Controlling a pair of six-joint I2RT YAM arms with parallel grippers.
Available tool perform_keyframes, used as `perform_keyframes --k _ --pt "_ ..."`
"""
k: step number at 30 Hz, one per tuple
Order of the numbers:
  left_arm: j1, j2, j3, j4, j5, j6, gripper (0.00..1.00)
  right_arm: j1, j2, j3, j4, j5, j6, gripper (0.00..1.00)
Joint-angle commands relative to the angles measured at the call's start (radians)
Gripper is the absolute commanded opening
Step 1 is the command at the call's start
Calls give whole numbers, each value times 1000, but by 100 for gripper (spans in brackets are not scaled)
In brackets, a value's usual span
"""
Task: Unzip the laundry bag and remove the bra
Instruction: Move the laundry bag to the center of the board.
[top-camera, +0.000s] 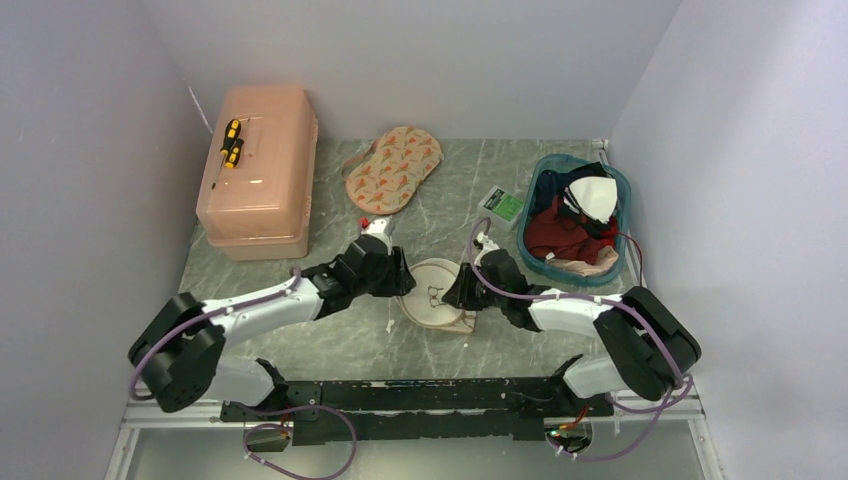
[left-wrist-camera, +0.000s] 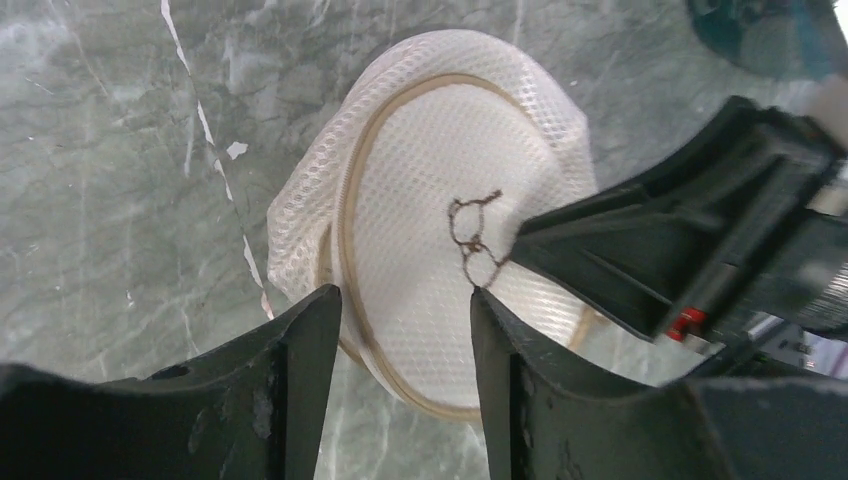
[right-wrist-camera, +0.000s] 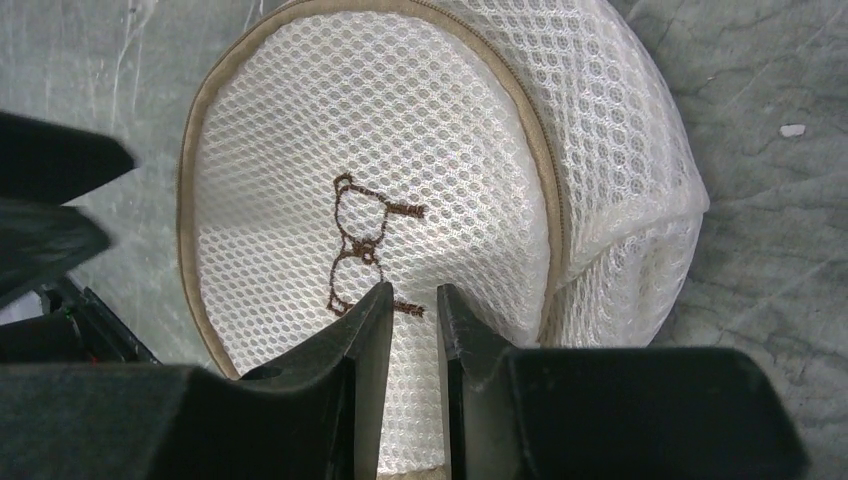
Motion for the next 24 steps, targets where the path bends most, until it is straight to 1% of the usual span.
perform_keyframes --k 1,3,4,7,9,12,18,24 --pt "-5 -132 63 -148 -4 13 52 10 16 29 54 47 -1 26" --pt "-6 -160 46 -95 48 1 41 14 19 34 46 64 -8 26" --pt "-6 -156 39 -53 93 -14 34 14 20 34 45 69 -10 26" --pt "-14 -81 38 54 228 -63 13 15 24 33 45 76 -11 26" --pt "-28 -25 36 70 234 -69 4 14 24 35 45 73 -10 26" --pt "-33 31 1 115 220 -66 3 14 22 34 46 70 -8 26" --pt "-33 134 -19 153 198 -59 3 16 -11 17 51 59 -7 29" --pt "-33 225 -27 176 136 -46 3 15 -46 16 19 80 -19 32"
